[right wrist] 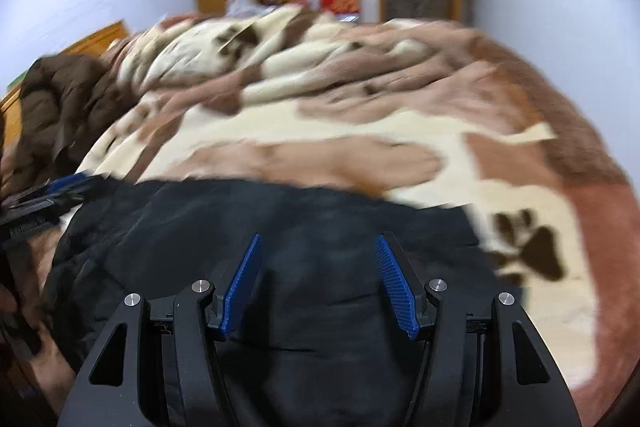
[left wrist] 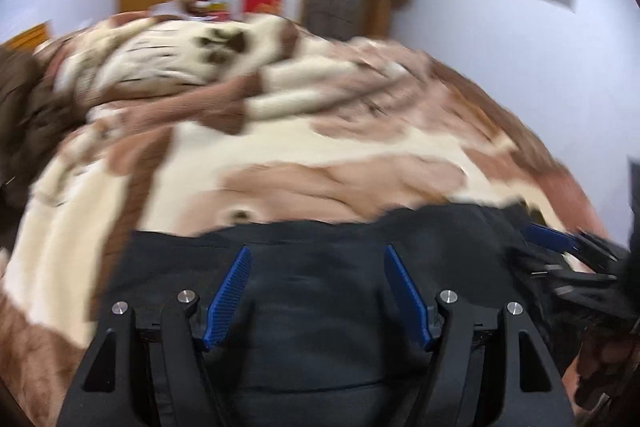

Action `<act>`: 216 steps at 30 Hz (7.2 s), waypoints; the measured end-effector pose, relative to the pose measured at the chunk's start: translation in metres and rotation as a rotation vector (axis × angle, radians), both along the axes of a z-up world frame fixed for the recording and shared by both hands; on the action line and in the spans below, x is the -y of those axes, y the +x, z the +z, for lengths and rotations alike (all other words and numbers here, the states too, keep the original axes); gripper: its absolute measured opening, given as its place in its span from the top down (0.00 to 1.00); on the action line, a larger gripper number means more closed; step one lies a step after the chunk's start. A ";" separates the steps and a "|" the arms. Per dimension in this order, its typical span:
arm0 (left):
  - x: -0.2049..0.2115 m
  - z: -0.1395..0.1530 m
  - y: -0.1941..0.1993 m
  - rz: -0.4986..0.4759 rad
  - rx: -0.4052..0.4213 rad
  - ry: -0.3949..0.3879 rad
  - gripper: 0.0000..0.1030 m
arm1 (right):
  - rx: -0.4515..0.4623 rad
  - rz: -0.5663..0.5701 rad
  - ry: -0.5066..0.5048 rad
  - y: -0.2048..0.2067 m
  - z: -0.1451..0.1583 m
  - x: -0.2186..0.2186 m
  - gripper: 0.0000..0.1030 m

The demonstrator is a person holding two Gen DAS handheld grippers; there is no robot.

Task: Fold large clothes
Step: 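Lift the held hem with both tools and fold it toward the hood, then open both tools and press the folded jacket flat, then grasp the folded jacket edge with both tools and lift it over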

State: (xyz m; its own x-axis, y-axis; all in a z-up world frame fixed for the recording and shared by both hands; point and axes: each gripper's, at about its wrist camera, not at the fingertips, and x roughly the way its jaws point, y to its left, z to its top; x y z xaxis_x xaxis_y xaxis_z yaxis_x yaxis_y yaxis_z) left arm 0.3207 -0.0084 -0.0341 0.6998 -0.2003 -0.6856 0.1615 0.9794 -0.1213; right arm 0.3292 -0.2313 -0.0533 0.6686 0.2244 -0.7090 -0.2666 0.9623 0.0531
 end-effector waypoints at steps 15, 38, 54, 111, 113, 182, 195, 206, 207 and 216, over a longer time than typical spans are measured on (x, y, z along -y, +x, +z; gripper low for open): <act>0.034 -0.077 0.040 0.012 -0.107 0.053 0.29 | -0.050 -0.023 -0.010 0.040 -0.069 0.007 0.42; 0.024 -0.061 0.031 0.000 -0.109 0.030 0.29 | -0.039 -0.034 -0.014 0.029 -0.044 0.010 0.42; -0.114 -0.065 -0.011 0.206 -0.017 0.050 0.25 | 0.028 -0.215 -0.024 0.004 -0.051 0.102 0.42; -0.069 -0.016 -0.069 0.155 -0.055 0.143 0.39 | -0.050 -0.125 -0.010 -0.062 0.000 0.076 0.43; -0.069 -0.036 -0.049 0.167 -0.126 0.159 0.38 | -0.103 -0.141 -0.029 -0.040 -0.015 0.074 0.43; -0.171 -0.106 -0.055 0.267 -0.279 -0.321 0.20 | -0.351 -0.177 0.376 -0.027 -0.089 0.160 0.37; -0.158 -0.110 -0.027 0.244 -0.314 -0.296 0.31 | -0.367 -0.159 0.416 -0.001 -0.098 0.161 0.47; -0.140 -0.017 -0.053 0.204 -0.180 -0.158 0.75 | -0.254 -0.124 0.338 -0.032 -0.022 0.158 0.77; -0.139 -0.008 -0.056 0.198 -0.169 -0.154 0.76 | -0.244 -0.121 0.333 -0.035 -0.016 0.157 0.77; -0.124 0.057 -0.073 0.166 -0.080 -0.173 0.76 | -0.160 -0.115 0.354 -0.057 0.035 0.170 0.77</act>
